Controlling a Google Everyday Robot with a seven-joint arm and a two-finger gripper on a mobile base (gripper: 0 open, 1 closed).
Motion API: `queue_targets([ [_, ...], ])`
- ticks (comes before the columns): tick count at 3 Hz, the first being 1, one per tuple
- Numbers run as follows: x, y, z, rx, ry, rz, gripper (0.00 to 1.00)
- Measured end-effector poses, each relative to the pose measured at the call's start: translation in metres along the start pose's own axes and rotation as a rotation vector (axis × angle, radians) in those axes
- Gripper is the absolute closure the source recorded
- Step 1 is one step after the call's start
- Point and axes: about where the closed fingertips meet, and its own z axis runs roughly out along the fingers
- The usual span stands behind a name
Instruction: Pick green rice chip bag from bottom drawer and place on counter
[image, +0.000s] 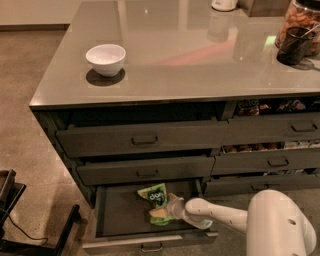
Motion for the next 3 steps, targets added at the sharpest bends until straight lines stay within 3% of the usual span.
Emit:
queue_targets([
  [2, 0.015, -0.011, 0.019, 0.03, 0.014, 0.078, 0.21],
  [3, 0.024, -0.015, 0.028, 0.034, 0.033, 0.121, 0.3],
])
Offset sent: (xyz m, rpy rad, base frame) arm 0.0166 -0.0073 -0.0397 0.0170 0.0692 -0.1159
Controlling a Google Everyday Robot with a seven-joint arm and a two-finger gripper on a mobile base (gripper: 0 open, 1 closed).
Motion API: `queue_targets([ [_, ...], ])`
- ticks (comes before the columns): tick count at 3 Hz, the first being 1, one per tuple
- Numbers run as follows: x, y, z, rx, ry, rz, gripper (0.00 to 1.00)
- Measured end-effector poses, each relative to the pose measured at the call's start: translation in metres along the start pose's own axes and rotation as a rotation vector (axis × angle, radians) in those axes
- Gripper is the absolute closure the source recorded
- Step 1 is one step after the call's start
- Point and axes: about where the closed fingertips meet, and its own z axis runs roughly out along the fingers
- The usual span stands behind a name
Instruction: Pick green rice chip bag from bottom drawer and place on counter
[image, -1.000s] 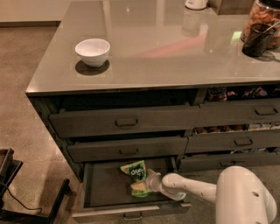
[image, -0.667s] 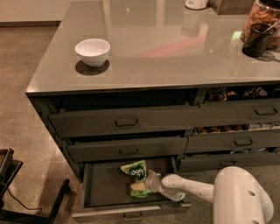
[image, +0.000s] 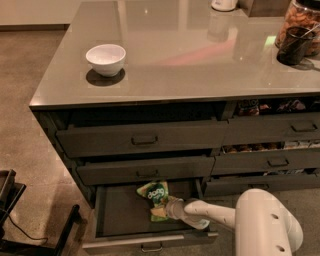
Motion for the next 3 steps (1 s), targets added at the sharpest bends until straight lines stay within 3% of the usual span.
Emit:
queue_targets([
  [1, 0.0055, -0.0023, 0.0052, 0.001, 0.03, 0.032, 0.48],
  [3, 0.007, -0.0009, 0.0056, -0.002, 0.06, 0.035, 0.95],
])
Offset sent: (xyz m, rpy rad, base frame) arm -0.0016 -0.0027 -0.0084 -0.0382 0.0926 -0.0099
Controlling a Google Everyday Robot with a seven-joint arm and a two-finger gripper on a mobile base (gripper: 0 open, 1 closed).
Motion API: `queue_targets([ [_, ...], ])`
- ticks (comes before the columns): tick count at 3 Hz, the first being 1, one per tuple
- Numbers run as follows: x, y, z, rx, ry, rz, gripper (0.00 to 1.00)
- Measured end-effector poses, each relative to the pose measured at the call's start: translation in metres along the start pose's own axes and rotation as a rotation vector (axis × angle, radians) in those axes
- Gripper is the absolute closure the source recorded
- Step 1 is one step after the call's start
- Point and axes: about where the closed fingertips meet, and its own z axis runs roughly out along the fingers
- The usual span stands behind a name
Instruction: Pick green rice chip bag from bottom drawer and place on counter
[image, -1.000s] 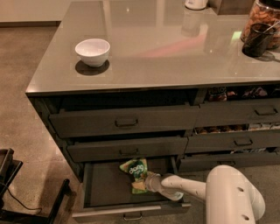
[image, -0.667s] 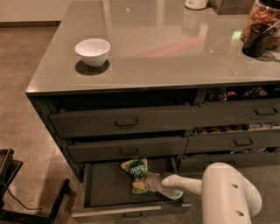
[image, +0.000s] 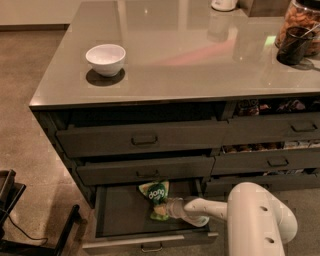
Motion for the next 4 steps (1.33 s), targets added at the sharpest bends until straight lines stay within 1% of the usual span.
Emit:
queue_targets([
  [1, 0.0, 0.0, 0.0, 0.0, 0.0, 0.0, 1.0],
  [2, 0.0, 0.004, -0.007, -0.01, 0.004, -0.025, 1.0],
  [3, -0.005, 0.014, -0.024, -0.036, 0.022, -0.09, 1.0],
  [4, -0.013, 0.026, -0.044, -0.093, 0.058, -0.187, 1.0],
])
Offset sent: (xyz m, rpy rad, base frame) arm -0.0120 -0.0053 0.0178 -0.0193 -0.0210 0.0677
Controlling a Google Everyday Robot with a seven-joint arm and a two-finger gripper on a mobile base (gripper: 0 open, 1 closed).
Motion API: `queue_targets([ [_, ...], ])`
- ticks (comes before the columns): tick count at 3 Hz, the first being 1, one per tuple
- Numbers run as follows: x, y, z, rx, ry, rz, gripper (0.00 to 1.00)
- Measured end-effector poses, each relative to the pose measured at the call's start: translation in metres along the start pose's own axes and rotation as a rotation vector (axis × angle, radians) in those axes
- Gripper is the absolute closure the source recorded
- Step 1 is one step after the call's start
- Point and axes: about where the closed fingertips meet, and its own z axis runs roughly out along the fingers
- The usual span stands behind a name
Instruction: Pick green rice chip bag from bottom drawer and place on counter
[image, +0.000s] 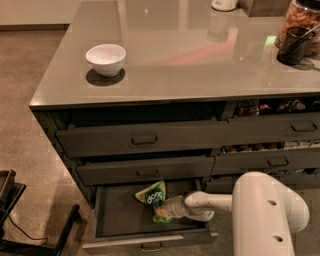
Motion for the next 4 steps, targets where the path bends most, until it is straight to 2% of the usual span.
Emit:
queue_targets([
  [1, -0.012, 0.008, -0.021, -0.096, 0.063, -0.129, 1.0],
  [2, -0.006, 0.025, -0.023, -0.163, 0.081, -0.126, 1.0],
  [4, -0.008, 0.028, -0.023, -0.18, 0.085, -0.142, 1.0],
])
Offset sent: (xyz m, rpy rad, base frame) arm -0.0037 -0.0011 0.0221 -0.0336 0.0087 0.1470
